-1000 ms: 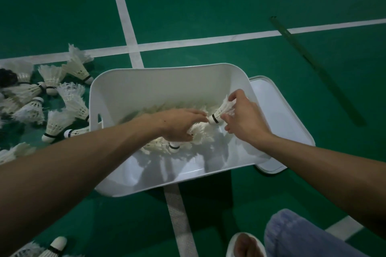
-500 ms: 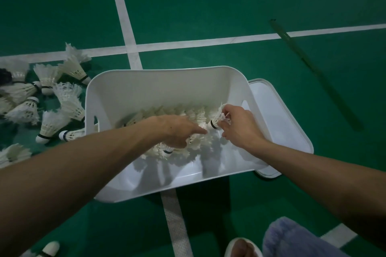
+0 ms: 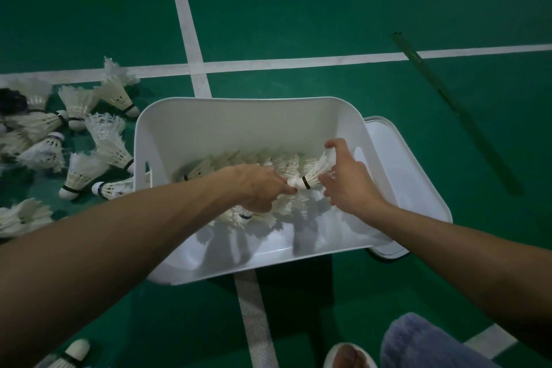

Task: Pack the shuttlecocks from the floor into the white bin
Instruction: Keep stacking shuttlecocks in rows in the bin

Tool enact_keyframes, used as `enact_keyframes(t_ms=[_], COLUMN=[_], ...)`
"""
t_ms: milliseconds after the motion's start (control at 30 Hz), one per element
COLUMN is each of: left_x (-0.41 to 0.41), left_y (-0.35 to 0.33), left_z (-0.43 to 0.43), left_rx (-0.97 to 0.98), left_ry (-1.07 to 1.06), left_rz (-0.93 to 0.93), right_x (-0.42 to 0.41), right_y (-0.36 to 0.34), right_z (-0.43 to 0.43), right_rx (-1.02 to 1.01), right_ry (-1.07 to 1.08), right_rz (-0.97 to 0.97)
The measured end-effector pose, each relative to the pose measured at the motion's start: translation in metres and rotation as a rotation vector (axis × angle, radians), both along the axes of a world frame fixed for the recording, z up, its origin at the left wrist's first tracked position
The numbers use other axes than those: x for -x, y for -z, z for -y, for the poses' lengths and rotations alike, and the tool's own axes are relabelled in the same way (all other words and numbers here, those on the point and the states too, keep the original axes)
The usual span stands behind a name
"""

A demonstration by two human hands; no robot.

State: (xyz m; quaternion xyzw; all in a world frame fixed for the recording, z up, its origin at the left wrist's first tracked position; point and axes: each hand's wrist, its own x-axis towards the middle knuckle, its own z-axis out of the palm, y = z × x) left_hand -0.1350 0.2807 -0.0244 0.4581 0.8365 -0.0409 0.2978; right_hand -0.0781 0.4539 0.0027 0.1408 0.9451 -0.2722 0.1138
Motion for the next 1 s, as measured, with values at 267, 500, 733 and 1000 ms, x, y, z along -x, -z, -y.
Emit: enact_keyframes(t_ms=[267, 500, 733, 1000], left_x=[0.008, 0.016, 0.022, 0.019], left_y=[0.008, 0.009, 0.017, 0.012], left_z=[0.004, 0.009, 0.013, 0.013], left_rx=[0.008, 0.026, -0.014, -0.025], left_ry=[0.017, 0.007, -0.022, -0.019], left_rz=[0.067, 0.168, 0.241, 0.232], right_x=[-0.001, -0.002, -0.002, 0.0], right_y=[0.001, -0.005, -0.01, -0.01], right_z=[0.0, -0.002, -0.001, -0.001], right_rx=[-0.055, -0.234, -0.45, -0.547], right_ry=[0.008, -0.131, -0.336, -0.405], right_rz=[0.007, 0.053, 0.077, 0.073])
